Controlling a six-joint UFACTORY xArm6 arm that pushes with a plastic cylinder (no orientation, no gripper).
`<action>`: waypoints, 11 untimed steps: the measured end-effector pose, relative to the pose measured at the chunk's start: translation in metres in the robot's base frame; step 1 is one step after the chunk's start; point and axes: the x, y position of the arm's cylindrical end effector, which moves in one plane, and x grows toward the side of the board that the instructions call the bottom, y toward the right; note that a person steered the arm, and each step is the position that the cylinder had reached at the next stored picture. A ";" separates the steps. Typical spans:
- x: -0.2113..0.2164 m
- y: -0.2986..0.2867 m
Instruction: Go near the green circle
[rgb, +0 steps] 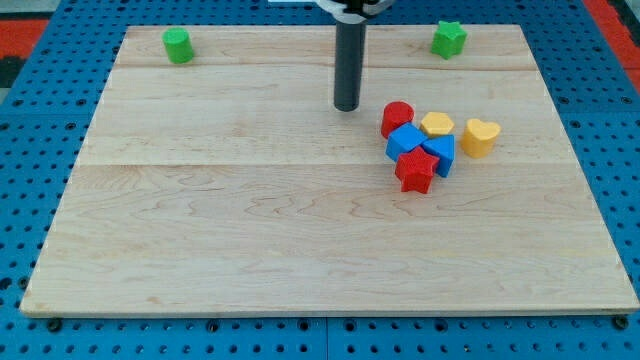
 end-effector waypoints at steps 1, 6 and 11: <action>-0.003 0.000; -0.024 0.069; -0.154 -0.235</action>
